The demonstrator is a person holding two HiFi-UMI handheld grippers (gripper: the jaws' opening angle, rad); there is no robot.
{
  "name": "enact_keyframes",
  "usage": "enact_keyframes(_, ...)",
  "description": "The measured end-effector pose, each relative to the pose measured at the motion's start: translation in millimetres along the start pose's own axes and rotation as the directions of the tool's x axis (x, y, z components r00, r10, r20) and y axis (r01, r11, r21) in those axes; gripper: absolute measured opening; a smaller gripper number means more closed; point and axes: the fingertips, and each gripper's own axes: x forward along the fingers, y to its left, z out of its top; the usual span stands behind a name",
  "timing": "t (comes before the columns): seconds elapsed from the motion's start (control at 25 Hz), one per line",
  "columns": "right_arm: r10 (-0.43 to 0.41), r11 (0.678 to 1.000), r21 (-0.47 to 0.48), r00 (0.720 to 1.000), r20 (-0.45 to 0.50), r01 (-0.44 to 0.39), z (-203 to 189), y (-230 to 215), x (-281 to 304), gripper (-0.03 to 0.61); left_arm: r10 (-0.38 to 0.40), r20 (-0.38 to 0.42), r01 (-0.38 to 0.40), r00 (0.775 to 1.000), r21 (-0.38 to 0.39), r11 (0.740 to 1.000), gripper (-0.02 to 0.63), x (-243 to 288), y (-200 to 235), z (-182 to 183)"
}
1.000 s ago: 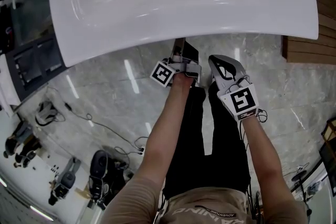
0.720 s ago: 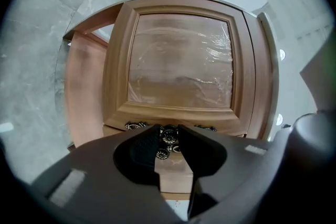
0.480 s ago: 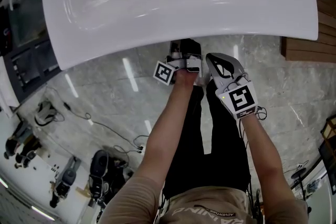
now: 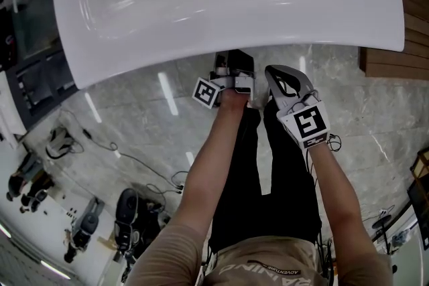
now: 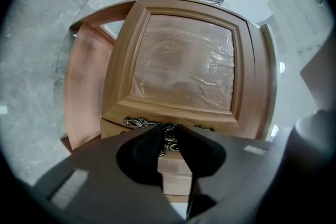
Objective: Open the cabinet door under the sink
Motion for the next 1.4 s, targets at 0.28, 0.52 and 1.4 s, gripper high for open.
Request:
enact_keyframes(0.28,0.018,1.000,-0.003,1.000,-0.004,-0.018,2.4,2.6,-6.0,0.002,0.014,-0.021,-0.013,1.000,0.022,1.000,0.100,-14.2,0.0,-5.3)
enact_keyframes(0.52,0.033,0.999,-0.015,0.999,-0.020,-0.033,-2.6,0.6,-11.6,0.002,0.010,-0.105,-0.004,0.994,0.063,0.998,0.100,-24.8,-0.2,-7.1)
enact_keyframes(1.4,0.125,0.988,-0.087,0.989,-0.076,-0.131,-18.5,75.2,-11.4,0.002,0.084,-0.293,-0.060,0.952,0.091,0.994,0.100,-101.4,0.9,-3.2)
